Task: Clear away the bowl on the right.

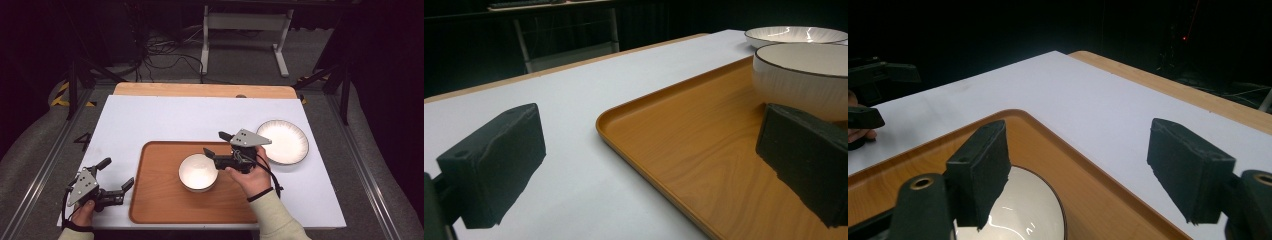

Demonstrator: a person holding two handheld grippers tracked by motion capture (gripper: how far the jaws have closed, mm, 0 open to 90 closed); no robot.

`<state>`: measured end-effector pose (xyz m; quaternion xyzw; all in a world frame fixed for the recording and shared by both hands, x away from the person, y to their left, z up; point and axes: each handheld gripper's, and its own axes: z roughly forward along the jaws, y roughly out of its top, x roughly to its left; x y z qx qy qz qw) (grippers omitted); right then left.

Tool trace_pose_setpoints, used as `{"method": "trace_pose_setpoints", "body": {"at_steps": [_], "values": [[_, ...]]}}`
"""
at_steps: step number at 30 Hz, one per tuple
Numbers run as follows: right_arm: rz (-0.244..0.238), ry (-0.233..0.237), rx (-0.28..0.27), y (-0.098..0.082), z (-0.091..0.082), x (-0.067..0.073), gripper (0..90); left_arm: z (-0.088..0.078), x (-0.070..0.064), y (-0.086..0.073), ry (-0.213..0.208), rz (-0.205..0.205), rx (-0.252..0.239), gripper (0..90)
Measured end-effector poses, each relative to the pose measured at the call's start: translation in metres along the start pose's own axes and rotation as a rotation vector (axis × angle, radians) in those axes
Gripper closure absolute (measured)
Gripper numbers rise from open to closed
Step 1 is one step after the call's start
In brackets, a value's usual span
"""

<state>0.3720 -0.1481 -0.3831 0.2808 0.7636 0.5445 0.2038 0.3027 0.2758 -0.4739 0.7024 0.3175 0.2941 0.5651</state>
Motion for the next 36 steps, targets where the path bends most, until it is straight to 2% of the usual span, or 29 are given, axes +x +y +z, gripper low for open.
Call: {"method": "trace_pose_setpoints", "body": {"at_steps": [4, 9, 10, 22, 24, 29, 34, 36], "values": [[-0.012, -0.003, -0.031, -0.002, -0.007, -0.005, 20.3, 0.0, 0.0, 0.0, -0.001, -0.001, 0.003, 0.3], [-0.055, -0.021, -0.016, -0.005, -0.015, -0.009, 19.5, 0.0, 0.0, 0.0, -0.001, -0.011, 0.001, 0.3], [-0.054, -0.025, -0.035, -0.007, -0.02, -0.011, 19.2, 0.0, 0.0, 0.0, -0.002, -0.001, 0.003, 0.3], [-0.044, -0.032, -0.116, -0.012, -0.048, -0.023, 15.5, 0.0, 0.0, 0.0, 0.0, -0.002, 0.003, 0.3], [-0.05, -0.038, -0.116, -0.014, -0.053, -0.024, 15.0, 0.0, 0.0, 0.0, 0.0, -0.002, 0.003, 0.3], [-0.073, -0.074, -0.071, -0.022, -0.065, -0.031, 12.6, 0.0, 0.0, 0.0, 0.0, -0.002, 0.003, 0.4], [-0.046, -0.08, -0.11, -0.03, -0.076, -0.038, 11.4, 0.0, 0.0, 0.0, 0.002, -0.004, 0.004, 0.3], [-0.046, -0.089, -0.097, -0.033, -0.08, -0.041, 9.1, 0.0, -0.001, 0.0, 0.002, -0.004, 0.002, 0.3]]}}
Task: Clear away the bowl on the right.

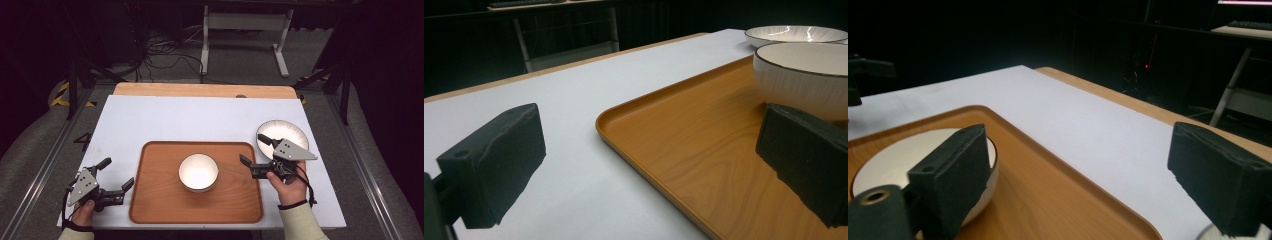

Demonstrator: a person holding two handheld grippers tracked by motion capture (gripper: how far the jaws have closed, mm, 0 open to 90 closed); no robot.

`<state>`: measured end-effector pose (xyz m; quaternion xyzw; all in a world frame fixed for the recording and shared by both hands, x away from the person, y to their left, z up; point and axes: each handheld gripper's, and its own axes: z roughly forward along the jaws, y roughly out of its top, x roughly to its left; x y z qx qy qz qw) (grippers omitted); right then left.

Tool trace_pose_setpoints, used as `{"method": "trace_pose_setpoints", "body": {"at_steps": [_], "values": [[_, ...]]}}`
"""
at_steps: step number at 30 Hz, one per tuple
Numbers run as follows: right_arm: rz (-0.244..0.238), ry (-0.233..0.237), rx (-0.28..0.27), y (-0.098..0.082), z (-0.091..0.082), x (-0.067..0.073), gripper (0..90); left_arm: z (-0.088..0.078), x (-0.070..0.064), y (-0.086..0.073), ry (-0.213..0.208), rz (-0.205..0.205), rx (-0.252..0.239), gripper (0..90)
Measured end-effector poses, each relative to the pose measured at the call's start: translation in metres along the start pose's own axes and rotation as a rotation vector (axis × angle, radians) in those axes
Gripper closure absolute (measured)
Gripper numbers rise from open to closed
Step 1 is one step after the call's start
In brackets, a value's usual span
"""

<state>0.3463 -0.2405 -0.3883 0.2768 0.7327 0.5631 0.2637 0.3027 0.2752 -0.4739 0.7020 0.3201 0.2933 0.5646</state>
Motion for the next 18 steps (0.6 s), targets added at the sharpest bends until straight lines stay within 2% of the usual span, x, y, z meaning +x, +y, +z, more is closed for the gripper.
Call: {"method": "trace_pose_setpoints", "body": {"at_steps": [3, 9, 14, 18], "values": [[0.001, -0.01, 0.012, -0.005, -0.006, -0.004, 6.3, 0.0, 0.0, 0.0, 0.0, 0.0, 0.0, 0.3], [0.017, -0.003, -0.001, -0.014, -0.015, -0.009, 6.1, 0.0, 0.0, 0.0, 0.0, 0.0, 0.0, 0.3], [0.044, -0.021, -0.016, -0.025, -0.025, -0.015, 6.1, 0.0, 0.0, 0.0, 0.0, 0.0, 0.001, 0.3], [0.04, -0.035, -0.017, -0.031, -0.03, -0.019, 6.1, 0.0, 0.0, 0.0, 0.0, 0.0, 0.001, 0.3]]}}
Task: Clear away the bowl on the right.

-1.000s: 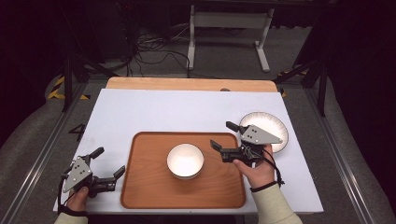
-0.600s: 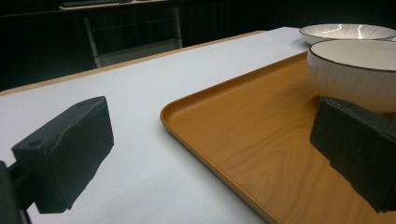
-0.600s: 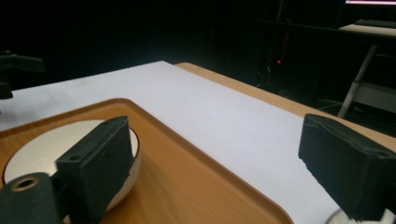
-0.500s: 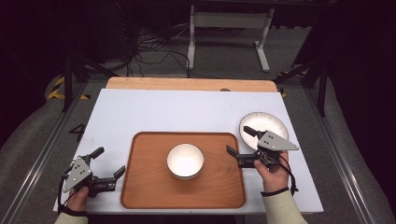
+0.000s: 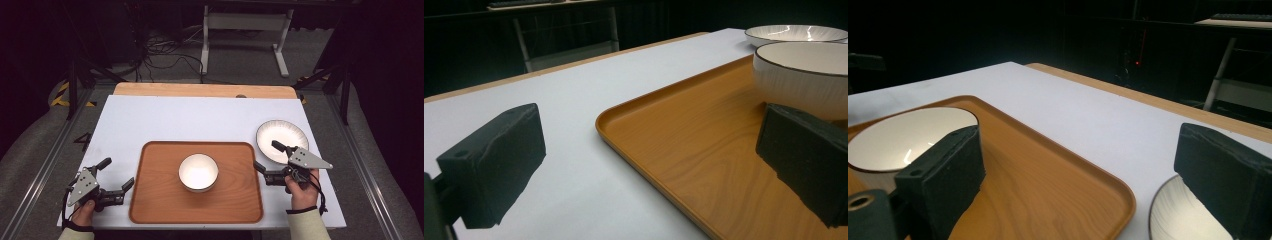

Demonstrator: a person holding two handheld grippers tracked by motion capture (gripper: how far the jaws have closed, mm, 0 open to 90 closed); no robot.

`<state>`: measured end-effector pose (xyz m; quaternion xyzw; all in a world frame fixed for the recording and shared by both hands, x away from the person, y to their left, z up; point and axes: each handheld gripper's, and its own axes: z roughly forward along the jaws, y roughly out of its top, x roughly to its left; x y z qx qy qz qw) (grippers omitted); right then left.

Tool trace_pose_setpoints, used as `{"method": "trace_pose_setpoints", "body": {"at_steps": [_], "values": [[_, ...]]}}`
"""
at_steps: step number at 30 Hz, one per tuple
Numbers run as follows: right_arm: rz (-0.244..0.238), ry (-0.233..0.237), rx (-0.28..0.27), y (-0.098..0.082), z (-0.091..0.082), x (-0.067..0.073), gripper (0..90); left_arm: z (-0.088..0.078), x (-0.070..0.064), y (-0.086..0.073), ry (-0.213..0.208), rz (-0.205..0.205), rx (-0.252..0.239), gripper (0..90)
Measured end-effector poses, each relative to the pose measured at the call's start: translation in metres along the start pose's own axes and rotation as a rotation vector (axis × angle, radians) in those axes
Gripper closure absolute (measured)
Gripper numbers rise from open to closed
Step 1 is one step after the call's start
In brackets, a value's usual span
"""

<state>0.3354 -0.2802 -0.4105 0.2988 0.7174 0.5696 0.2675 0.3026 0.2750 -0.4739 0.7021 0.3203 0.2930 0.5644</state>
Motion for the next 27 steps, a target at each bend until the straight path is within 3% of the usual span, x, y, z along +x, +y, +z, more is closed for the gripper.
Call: {"method": "trace_pose_setpoints", "body": {"at_steps": [15, 27], "values": [[-0.012, -0.011, -0.042, -0.026, -0.012, -0.009, 6.0, 0.0, 0.0, 0.0, 0.0, 0.0, 0.0, 0.3], [-0.012, -0.012, -0.038, -0.036, -0.014, -0.012, 4.6, 0.0, 0.0, 0.0, -0.001, -0.001, 0.001, 0.3]]}}
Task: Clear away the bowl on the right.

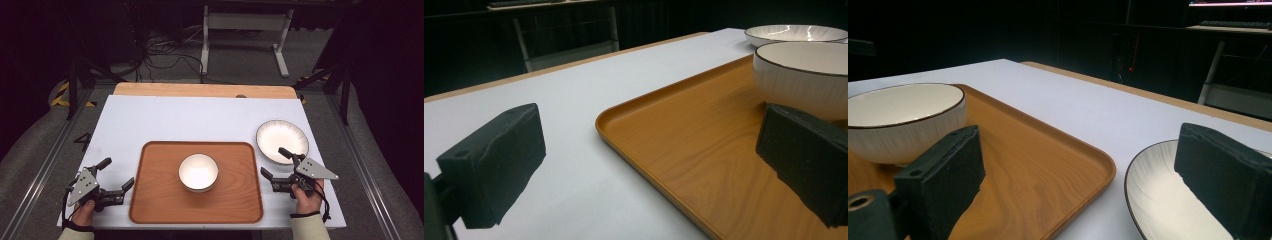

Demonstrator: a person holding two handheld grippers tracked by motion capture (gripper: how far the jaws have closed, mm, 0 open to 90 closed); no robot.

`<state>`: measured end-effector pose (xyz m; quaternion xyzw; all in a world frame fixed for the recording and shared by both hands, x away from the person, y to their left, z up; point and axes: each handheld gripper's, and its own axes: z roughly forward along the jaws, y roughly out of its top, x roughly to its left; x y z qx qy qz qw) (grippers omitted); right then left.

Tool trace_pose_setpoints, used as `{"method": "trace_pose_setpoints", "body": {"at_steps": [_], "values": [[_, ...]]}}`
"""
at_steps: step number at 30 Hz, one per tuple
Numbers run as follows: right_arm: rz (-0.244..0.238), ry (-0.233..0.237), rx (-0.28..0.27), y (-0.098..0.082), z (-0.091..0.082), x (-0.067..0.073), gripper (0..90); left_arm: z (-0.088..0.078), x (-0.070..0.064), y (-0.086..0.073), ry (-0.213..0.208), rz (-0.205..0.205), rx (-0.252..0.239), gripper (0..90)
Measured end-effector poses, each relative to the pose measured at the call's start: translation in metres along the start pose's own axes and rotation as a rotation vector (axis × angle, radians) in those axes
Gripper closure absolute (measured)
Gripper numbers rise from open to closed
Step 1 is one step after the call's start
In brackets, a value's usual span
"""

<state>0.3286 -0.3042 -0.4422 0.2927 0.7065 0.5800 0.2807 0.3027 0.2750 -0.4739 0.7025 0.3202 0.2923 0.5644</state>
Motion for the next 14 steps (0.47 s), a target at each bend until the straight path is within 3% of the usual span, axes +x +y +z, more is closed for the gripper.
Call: {"method": "trace_pose_setpoints", "body": {"at_steps": [6, 14], "values": [[-0.004, -0.005, 0.03, -0.008, 0.002, 0.001, 4.6, 0.0, 0.0, 0.0, 0.001, 0.0, 0.002, 0.3], [0.017, 0.001, 0.022, -0.015, 0.002, -0.002, 4.6, 0.0, 0.0, 0.0, -0.001, -0.002, -0.003, 0.3]]}}
